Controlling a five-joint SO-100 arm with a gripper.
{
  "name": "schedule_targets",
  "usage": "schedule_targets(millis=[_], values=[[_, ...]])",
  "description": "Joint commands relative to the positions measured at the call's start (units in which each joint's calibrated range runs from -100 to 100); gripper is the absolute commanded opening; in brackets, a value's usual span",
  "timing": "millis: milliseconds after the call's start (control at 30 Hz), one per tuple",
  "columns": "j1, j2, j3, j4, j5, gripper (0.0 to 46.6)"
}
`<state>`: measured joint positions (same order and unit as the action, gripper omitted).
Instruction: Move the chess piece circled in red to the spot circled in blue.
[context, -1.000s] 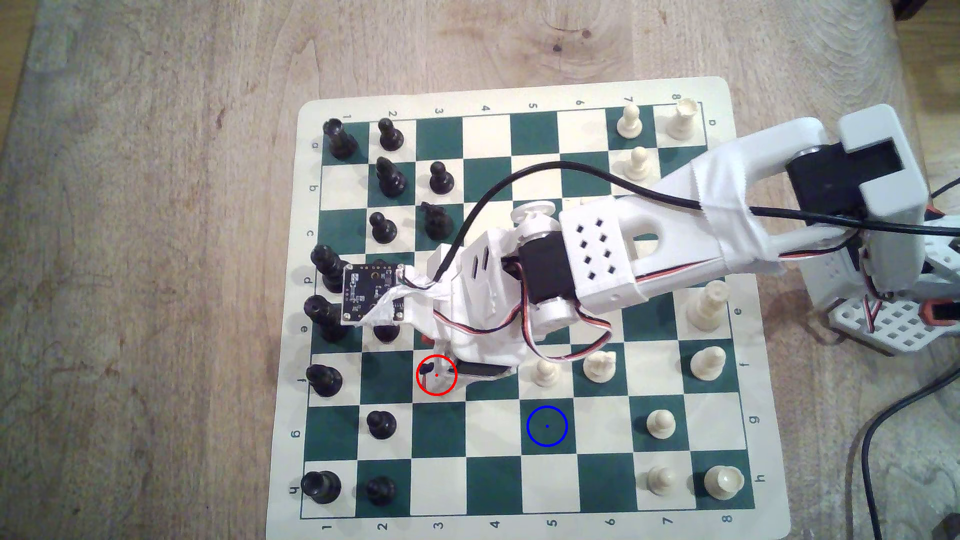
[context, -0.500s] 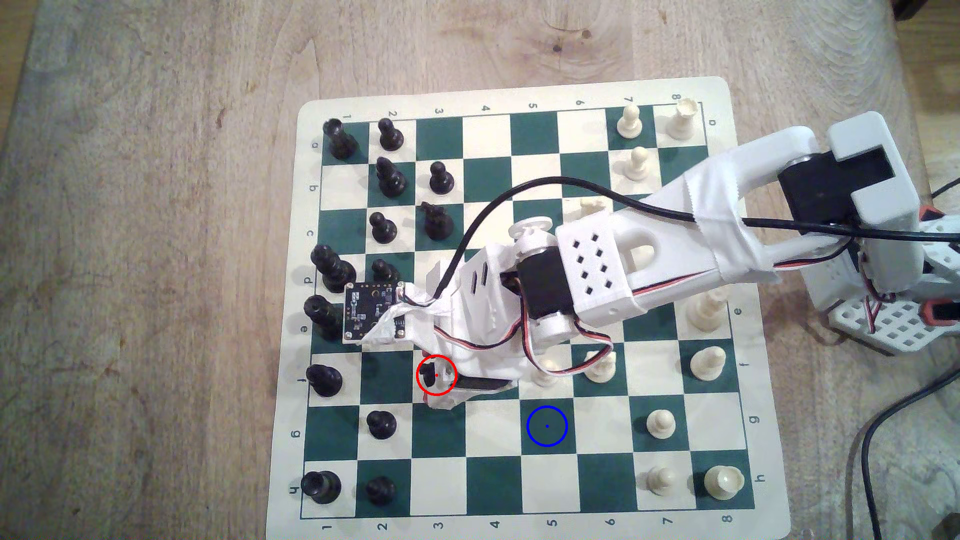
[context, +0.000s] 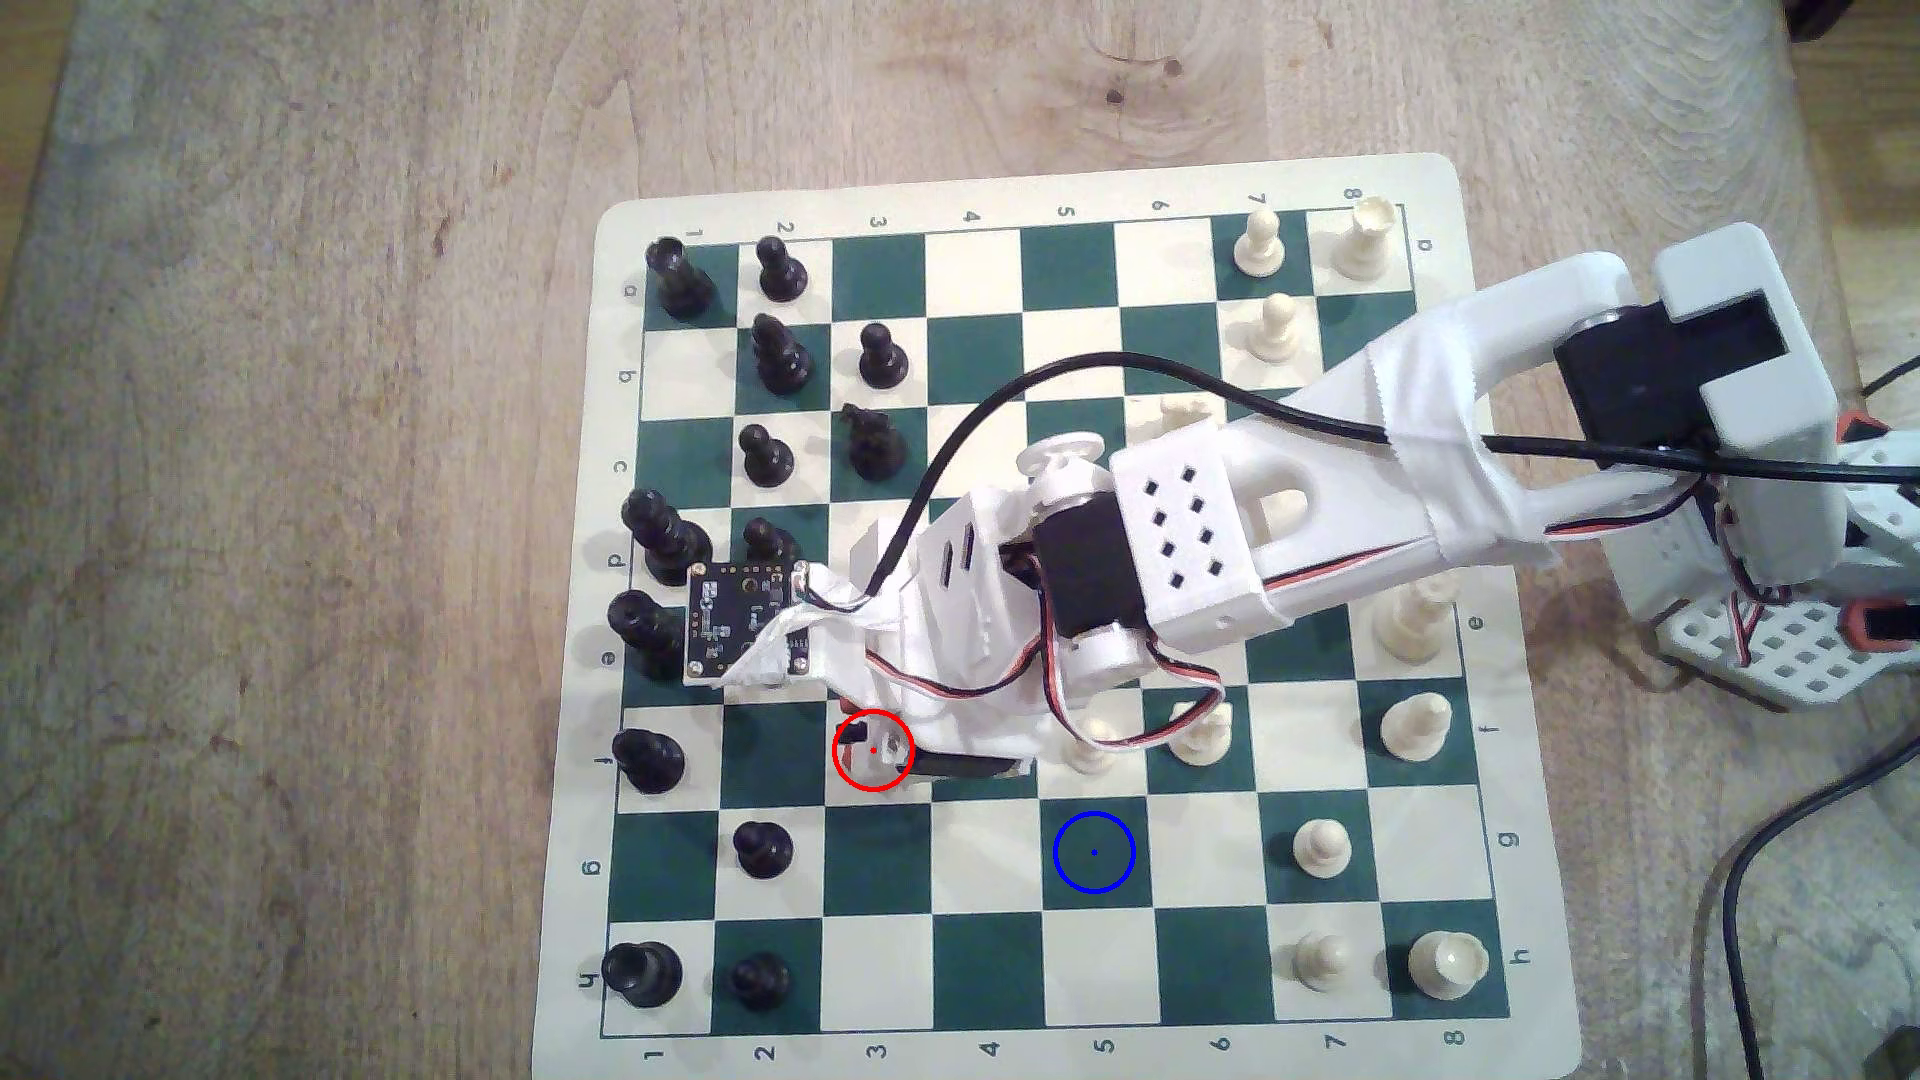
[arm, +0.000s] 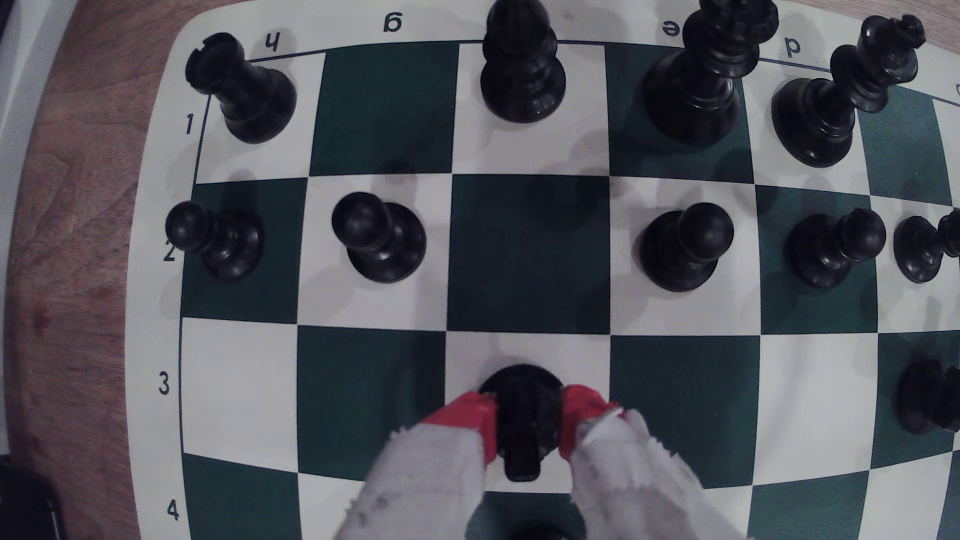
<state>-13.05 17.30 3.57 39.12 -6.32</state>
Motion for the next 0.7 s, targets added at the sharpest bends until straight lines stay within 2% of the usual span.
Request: schedule_targets(millis=[0, 133, 400, 667], values=[[-0.60, -1.68, -4.39, -0.88, -0.10, 4.1], [-0.75, -1.85, -4.39, -0.88, -0.10, 1.3], [-0.52, -3.13, -4.48, -1.12, -0.10, 0.8], [-0.44, -12.21, -3.93, -0.55, -0.44, 0.3]])
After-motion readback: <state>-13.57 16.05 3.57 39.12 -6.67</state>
